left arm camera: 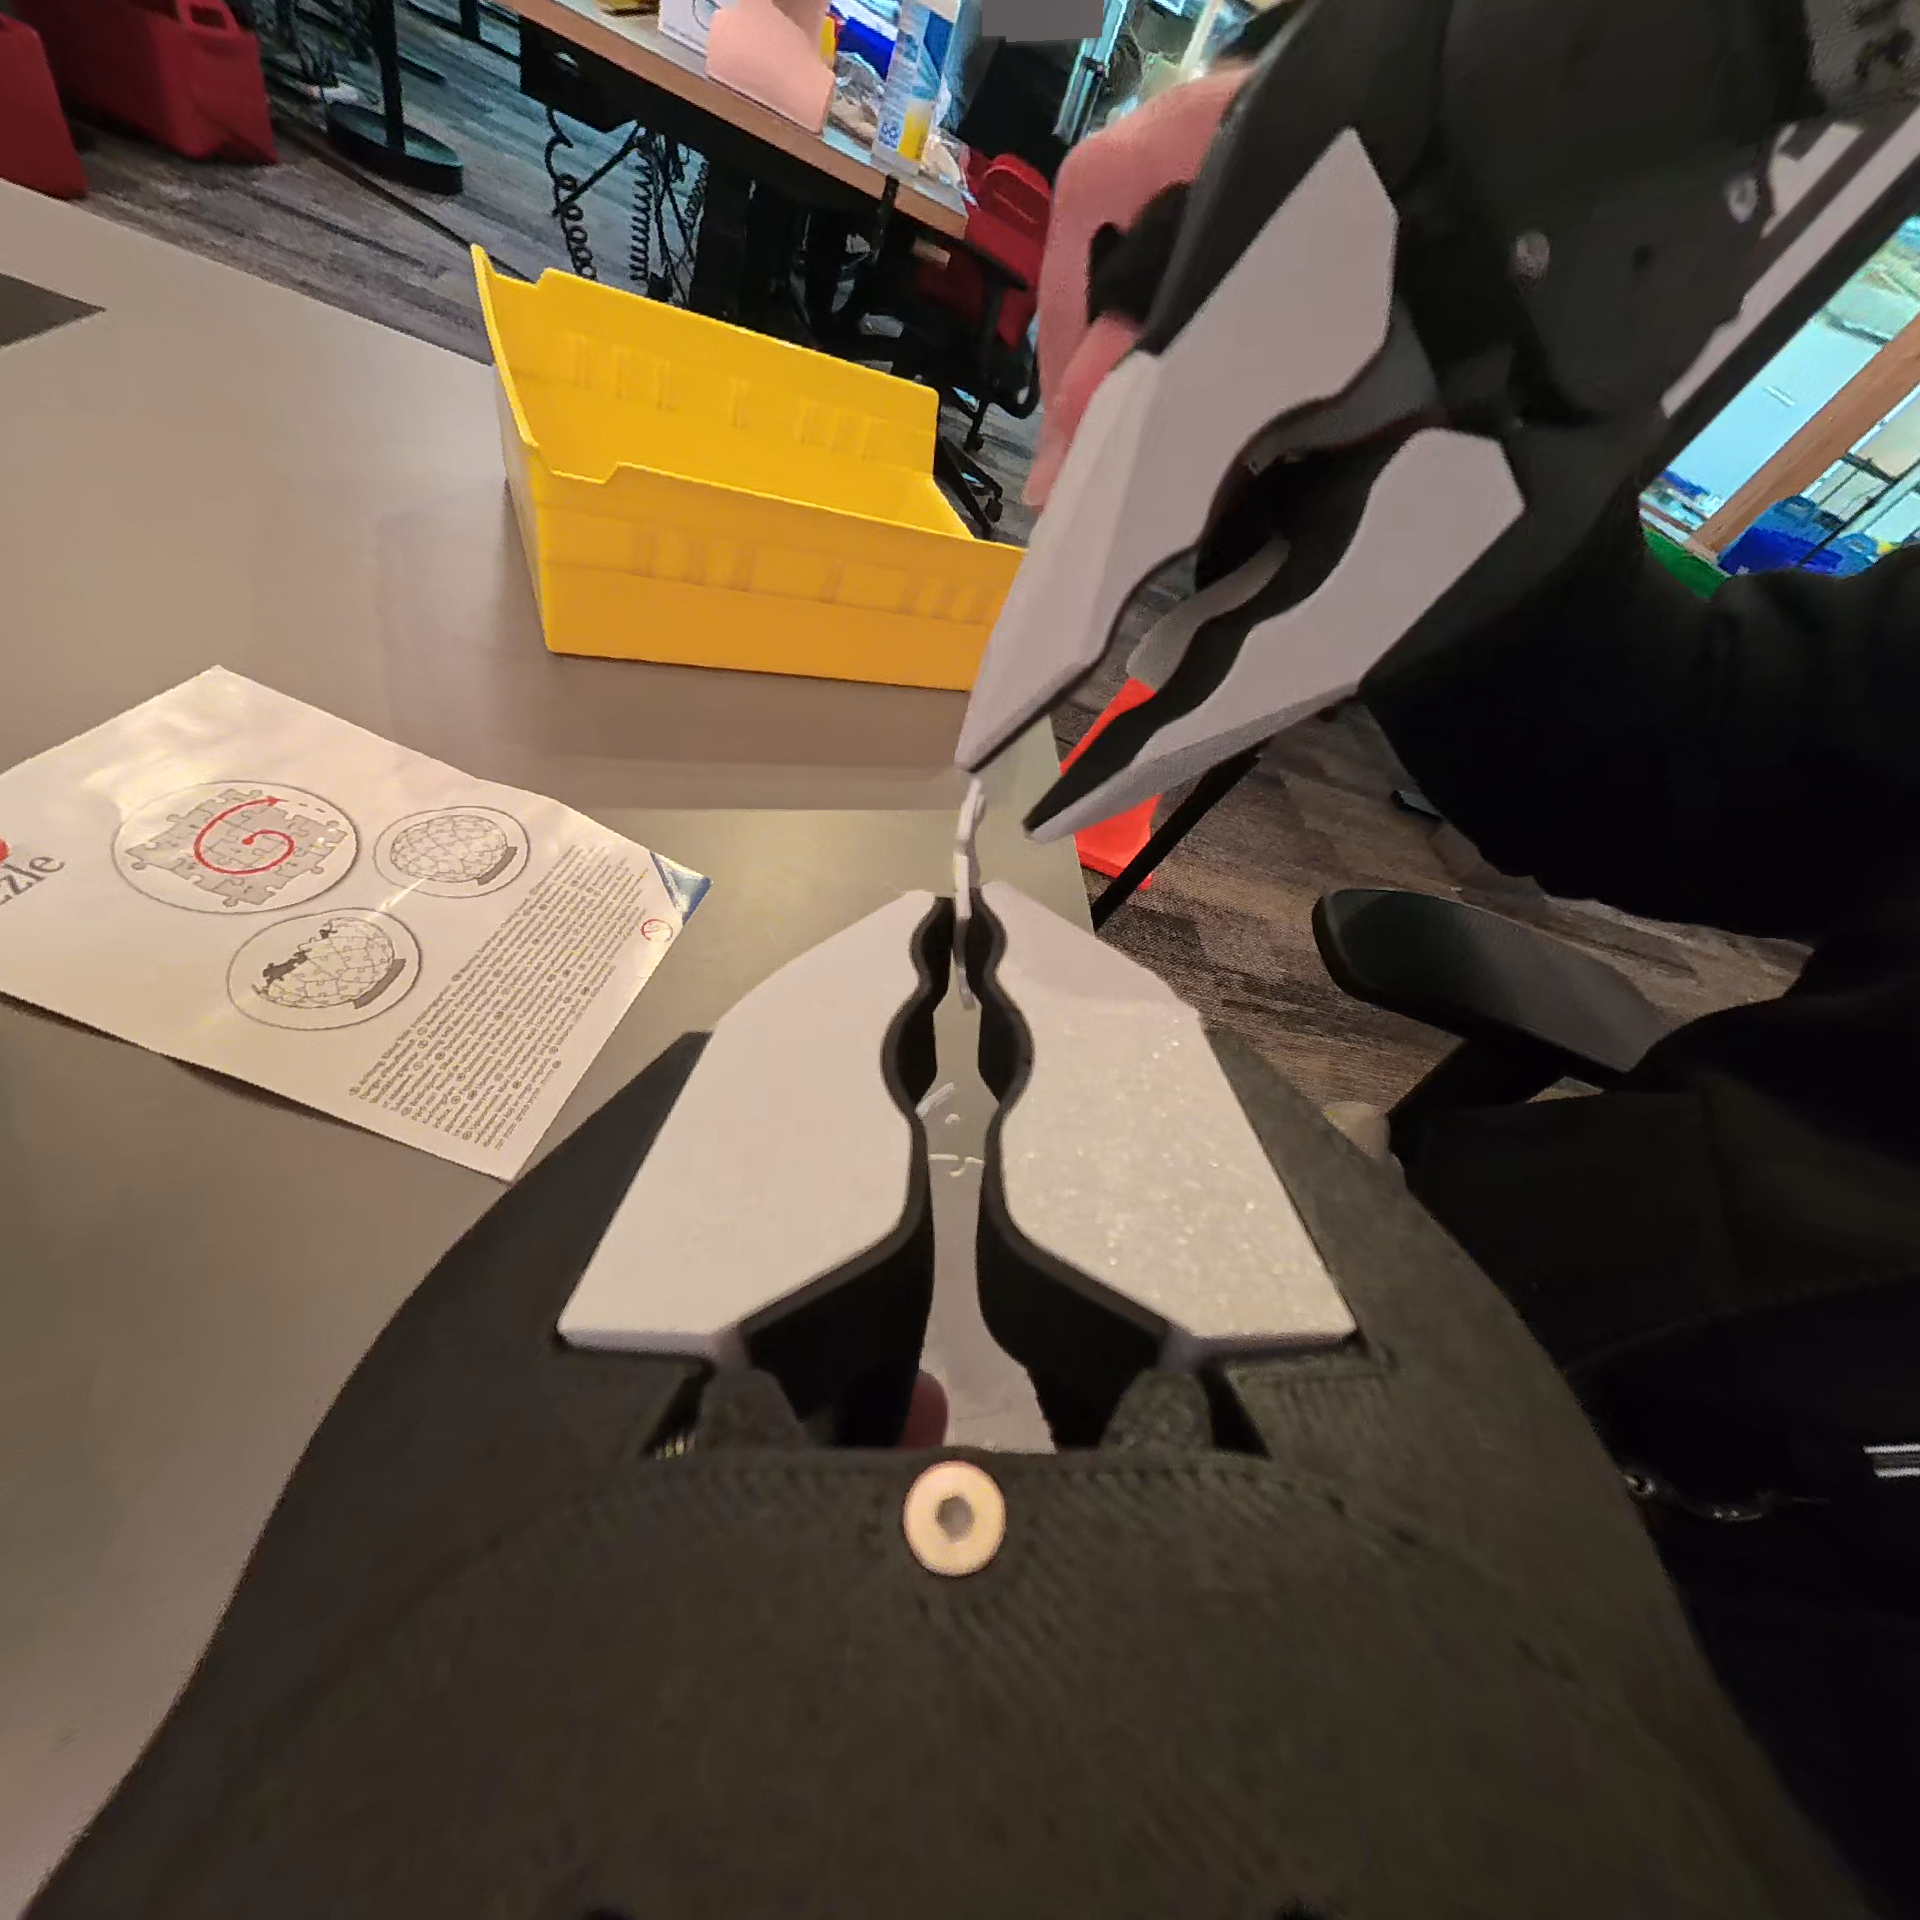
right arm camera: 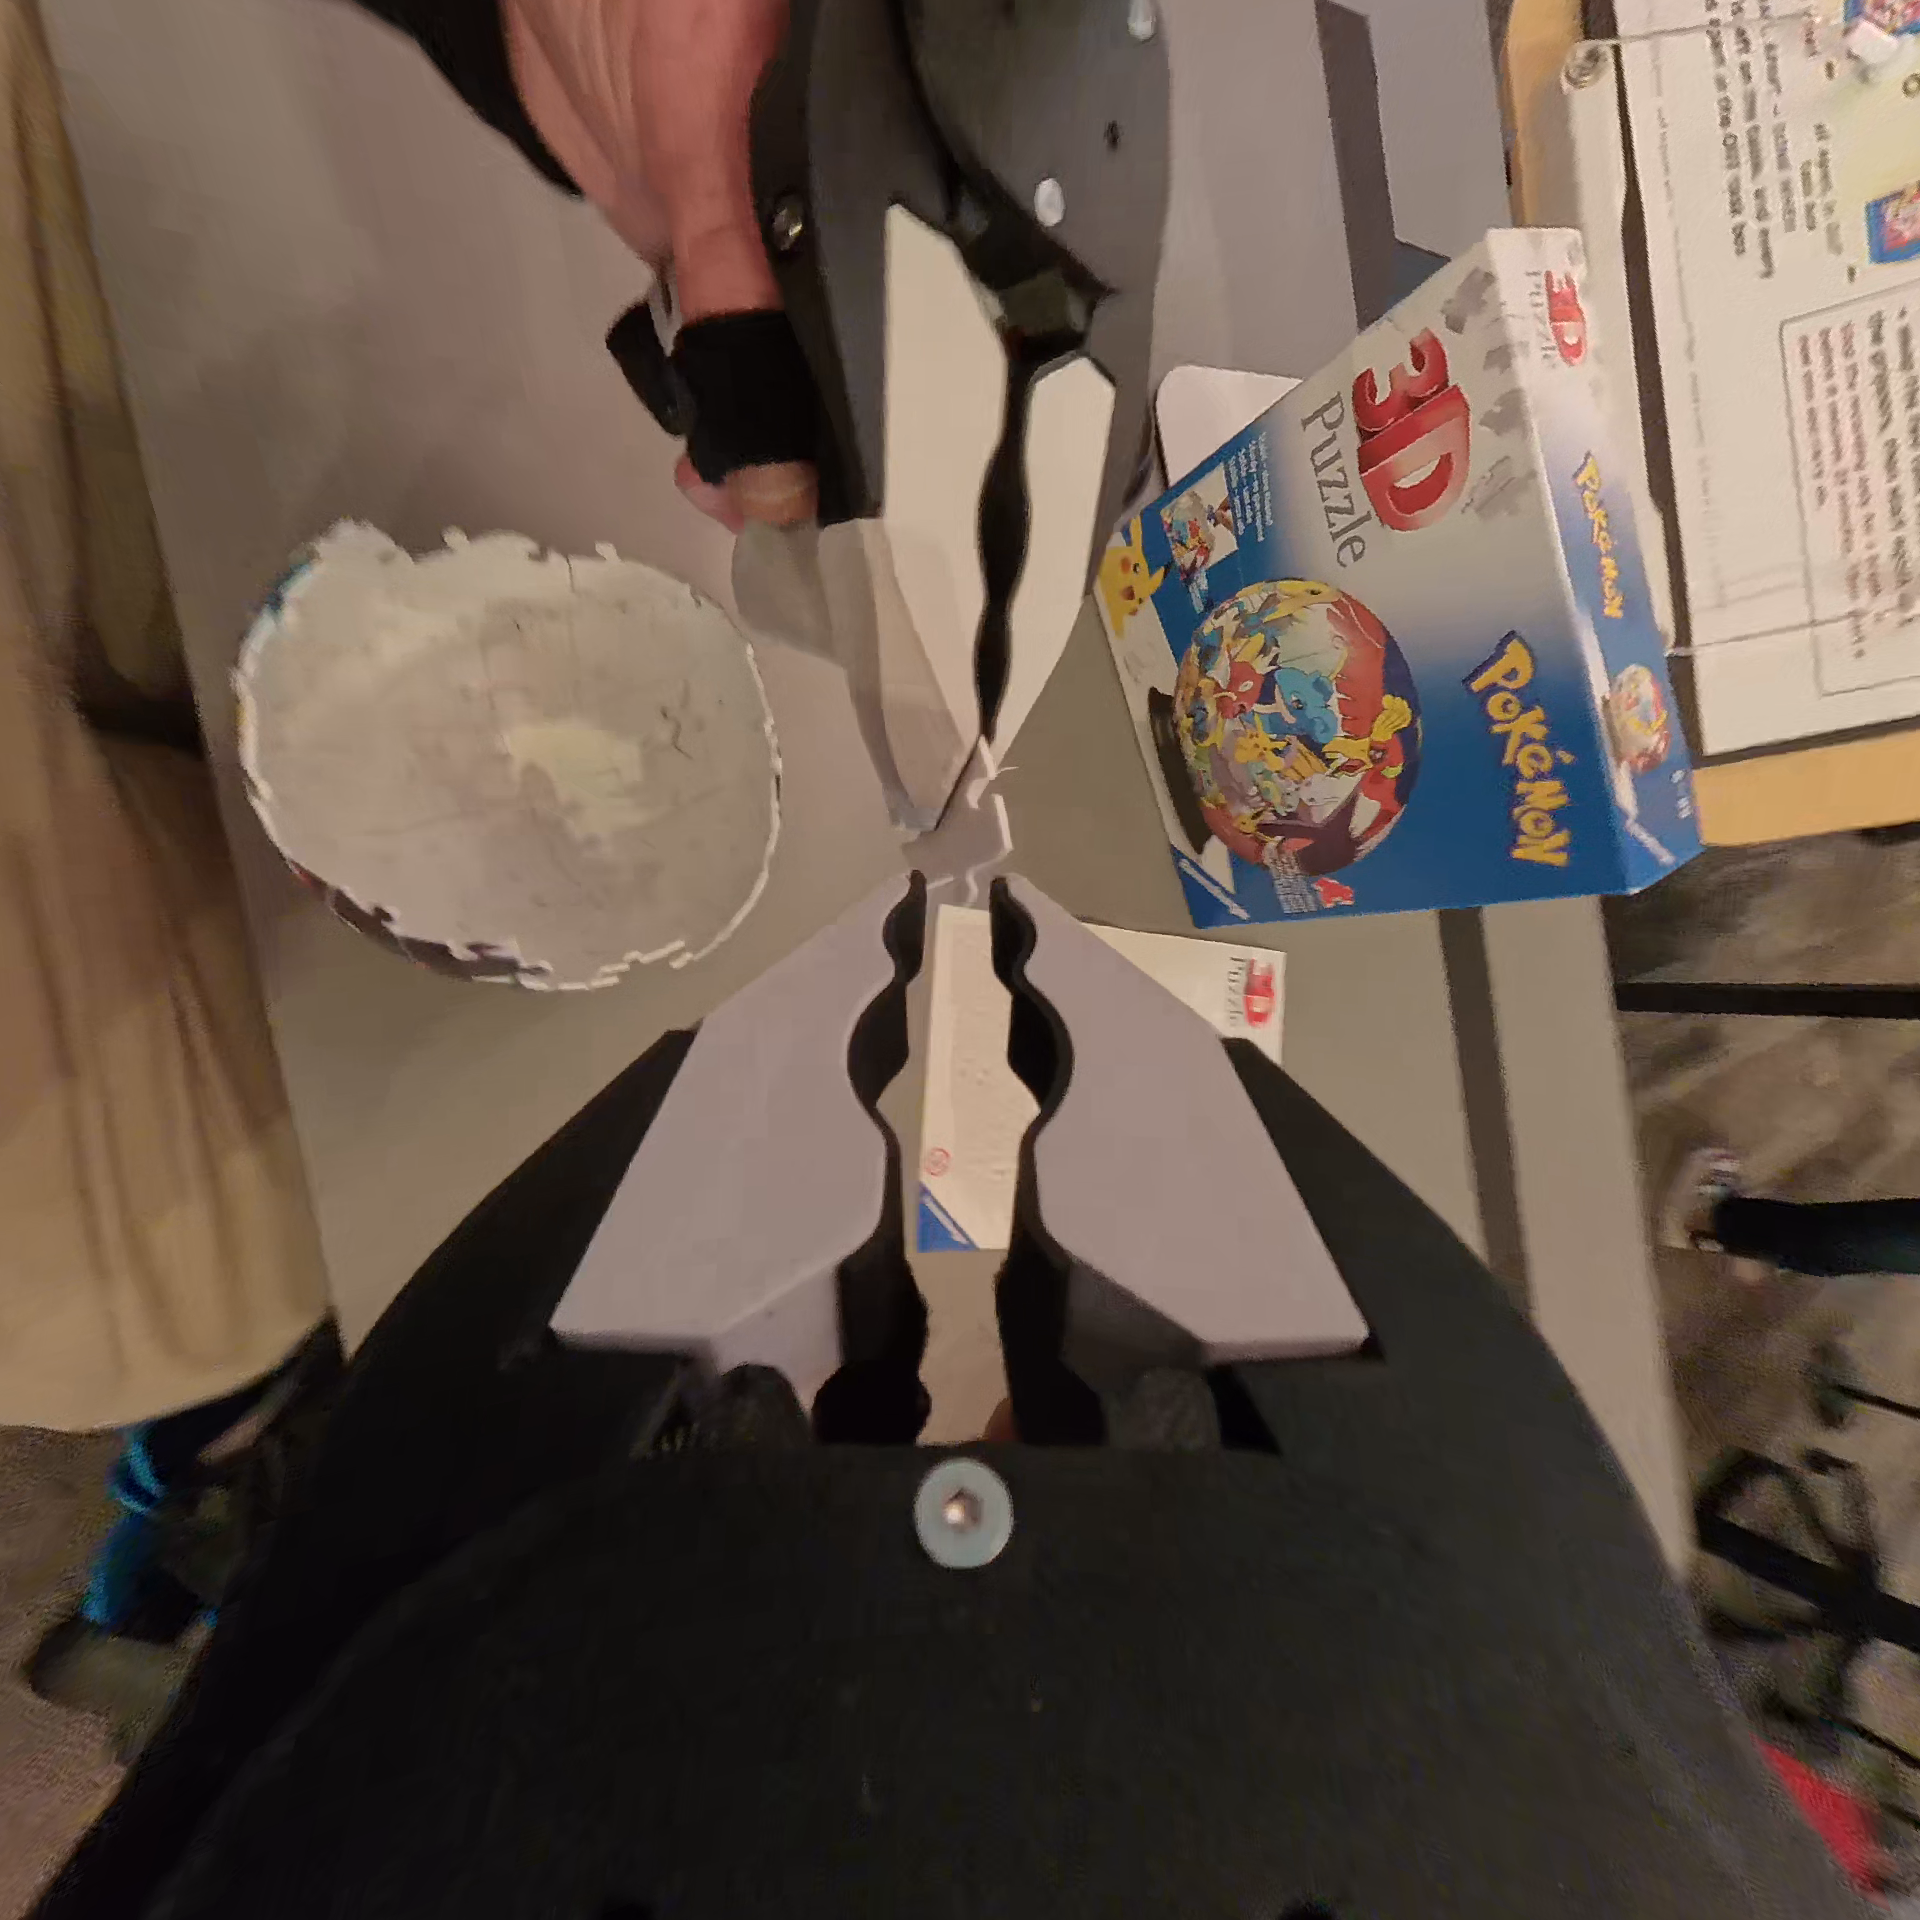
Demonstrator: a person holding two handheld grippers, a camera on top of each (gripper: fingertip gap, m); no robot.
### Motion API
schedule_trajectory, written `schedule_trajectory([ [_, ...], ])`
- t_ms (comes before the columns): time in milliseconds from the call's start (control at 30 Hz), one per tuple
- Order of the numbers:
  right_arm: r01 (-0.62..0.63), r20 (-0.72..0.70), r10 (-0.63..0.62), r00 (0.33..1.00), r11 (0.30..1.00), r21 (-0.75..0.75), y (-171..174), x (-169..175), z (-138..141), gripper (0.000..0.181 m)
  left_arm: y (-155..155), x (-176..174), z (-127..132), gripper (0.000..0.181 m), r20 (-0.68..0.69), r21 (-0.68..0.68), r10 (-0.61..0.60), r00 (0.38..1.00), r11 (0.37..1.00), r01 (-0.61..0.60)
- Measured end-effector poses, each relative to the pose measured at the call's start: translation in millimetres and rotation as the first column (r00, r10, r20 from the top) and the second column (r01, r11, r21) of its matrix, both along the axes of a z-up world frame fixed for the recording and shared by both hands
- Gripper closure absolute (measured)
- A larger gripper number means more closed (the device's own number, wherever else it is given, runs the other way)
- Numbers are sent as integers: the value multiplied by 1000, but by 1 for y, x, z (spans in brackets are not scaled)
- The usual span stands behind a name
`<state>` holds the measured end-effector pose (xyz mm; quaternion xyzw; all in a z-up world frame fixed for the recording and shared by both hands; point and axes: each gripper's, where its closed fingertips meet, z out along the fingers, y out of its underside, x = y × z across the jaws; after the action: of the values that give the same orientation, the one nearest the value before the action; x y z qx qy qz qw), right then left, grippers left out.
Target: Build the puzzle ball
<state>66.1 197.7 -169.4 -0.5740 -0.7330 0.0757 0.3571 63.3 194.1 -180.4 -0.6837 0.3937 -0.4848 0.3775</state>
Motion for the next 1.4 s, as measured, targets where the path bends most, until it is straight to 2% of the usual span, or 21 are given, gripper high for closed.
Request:
schedule_trajectory([
  [67,40,-63,-47,997,992,-117,-2,1,2,165,-2,1,4,179,14,33,-11,1000,999,10],
  [200,44,-165,-103,981,943,-330,-9,-7,-5,170,-9,6,10,179,49,98,-48,998,994,43],
  [333,27,-226,-126,966,917,-397,-16,-9,-9,177,-13,4,8,178,41,141,-69,997,988,63],
  [500,66,-224,-186,957,888,-455,-21,-6,-10,181,-16,6,6,177,8,181,-98,995,979,95],
  [633,128,-190,-244,951,870,-476,-18,0,-10,181,-17,1,-5,162,-93,208,-101,990,971,119],
  [700,170,-151,-272,950,861,-480,-16,6,-12,181,-19,-5,-15,148,-158,201,-115,981,969,146],
  [767,203,-90,-286,954,837,-507,-20,12,-19,181,-14,-12,-27,143,-256,222,-86,963,964,145],
  [867,258,3,-305,952,798,-544,-27,20,-30,181,-9,-21,-47,138,-386,233,-59,921,959,159],
  [967,312,107,-313,944,739,-597,-35,25,-45,181,-10,-25,-68,136,-461,178,-77,884,968,177],
  [1167,430,284,-323,903,654,-622,-45,30,-72,180,-19,-23,-98,139,-543,70,-146,827,974,218],
  [1267,467,334,-327,884,626,-624,-47,32,-79,180,-28,-21,-102,141,-578,34,-191,794,966,257],
  [1400,494,374,-323,869,602,-627,-50,32,-82,180,-32,-22,-105,143,-610,-13,-203,766,969,246],
])
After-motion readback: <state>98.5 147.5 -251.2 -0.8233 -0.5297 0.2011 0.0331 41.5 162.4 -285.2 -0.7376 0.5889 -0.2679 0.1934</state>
